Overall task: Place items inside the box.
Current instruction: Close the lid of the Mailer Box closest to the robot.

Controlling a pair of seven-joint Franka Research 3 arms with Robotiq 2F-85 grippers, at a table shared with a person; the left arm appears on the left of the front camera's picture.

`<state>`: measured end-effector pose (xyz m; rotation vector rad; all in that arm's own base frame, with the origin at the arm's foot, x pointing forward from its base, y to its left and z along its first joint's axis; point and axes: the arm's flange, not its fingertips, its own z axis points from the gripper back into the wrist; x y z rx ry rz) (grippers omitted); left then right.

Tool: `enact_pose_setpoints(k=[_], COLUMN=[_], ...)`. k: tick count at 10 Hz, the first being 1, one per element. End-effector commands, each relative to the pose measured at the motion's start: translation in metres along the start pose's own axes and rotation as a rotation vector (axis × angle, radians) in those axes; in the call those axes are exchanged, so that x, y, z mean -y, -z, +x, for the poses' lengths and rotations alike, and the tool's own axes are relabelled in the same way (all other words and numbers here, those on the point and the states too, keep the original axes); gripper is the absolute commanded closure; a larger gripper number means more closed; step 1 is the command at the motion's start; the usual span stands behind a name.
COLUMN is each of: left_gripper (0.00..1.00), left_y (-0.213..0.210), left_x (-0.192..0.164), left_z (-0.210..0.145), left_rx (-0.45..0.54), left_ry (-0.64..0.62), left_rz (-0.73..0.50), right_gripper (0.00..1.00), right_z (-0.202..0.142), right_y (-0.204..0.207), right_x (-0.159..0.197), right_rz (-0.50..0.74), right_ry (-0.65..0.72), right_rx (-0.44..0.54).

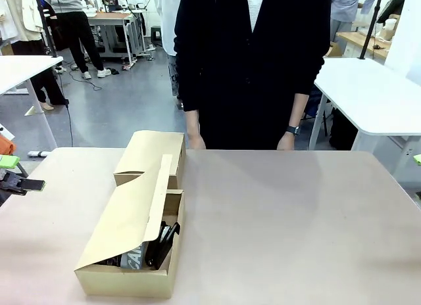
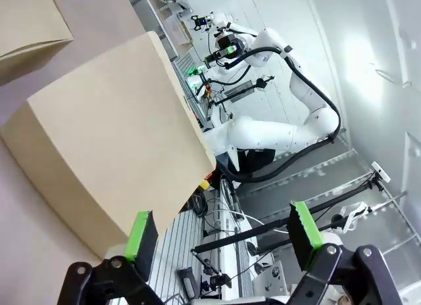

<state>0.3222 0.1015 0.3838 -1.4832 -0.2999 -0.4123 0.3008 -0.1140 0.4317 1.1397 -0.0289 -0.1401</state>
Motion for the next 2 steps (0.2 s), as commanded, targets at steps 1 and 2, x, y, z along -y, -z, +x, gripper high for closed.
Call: enact_pose_setpoints(k=[1,2], left_gripper=[0.0,0.0], left_y=[0.0018,0.0018], left_x=[-0.0016,-0.0016], left_z=[-0.0051,-0.0051], left_rx=[0.005,0.005], left_ry=[0.011,0.011], left_rz=[0.005,0.005], right_gripper=[0.0,0.0], right_z=[-0.0021,-0.0021], right_y=[-0.003,-0.003], right_x=[0.0004,0.0004], right_rz=[-0.004,-0.004], right_ry=[-0.015,-0.015], right_rx=[-0.009,-0.009])
